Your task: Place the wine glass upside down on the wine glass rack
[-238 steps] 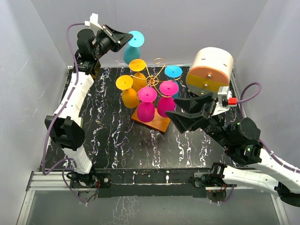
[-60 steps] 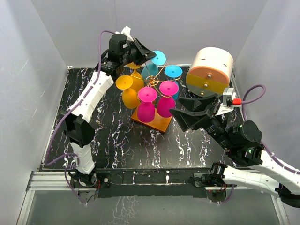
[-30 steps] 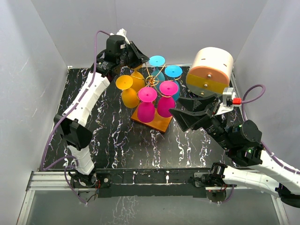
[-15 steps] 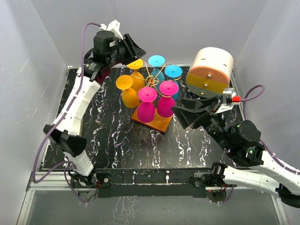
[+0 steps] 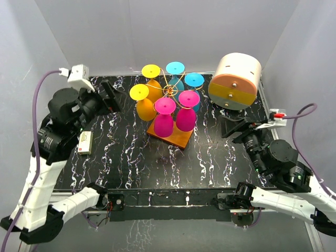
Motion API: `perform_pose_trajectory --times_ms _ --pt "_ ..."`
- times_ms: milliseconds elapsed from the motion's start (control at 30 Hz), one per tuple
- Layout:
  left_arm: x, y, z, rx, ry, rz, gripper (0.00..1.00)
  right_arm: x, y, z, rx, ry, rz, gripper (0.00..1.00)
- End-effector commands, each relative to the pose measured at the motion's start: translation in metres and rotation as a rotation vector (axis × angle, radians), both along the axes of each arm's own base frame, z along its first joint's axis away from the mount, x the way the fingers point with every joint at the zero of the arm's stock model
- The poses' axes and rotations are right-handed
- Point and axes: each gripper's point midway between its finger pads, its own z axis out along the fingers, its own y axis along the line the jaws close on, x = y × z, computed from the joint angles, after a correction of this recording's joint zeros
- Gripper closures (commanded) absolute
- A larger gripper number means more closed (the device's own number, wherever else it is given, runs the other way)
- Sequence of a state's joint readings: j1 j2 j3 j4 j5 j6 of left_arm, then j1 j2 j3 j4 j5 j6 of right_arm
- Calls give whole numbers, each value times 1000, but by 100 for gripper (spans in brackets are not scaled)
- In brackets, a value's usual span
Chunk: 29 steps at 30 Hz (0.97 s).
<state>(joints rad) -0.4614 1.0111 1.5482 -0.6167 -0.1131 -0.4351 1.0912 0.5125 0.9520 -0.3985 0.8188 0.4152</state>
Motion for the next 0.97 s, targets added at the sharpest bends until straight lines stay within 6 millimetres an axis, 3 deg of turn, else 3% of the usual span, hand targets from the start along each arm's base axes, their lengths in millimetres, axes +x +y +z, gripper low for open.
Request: perform_pose_trajectory --times_ms 0,200,400,633,933 --pt "-16 35 -49 155 123 112 2 -3 -58 15 15 3 -203 25" --pt "-36 73 -67 263 177 235 2 -11 -88 25 21 3 -269 25" --pt "-46 89 -50 232 63 289 2 -20 -115 36 13 -4 -305 23" --pt "-59 114 -7 202 -91 379 2 -29 -139 49 54 -35 -339 20" --pt "-67 116 8 191 -154 362 2 -30 -144 53 74 -58 -344 20"
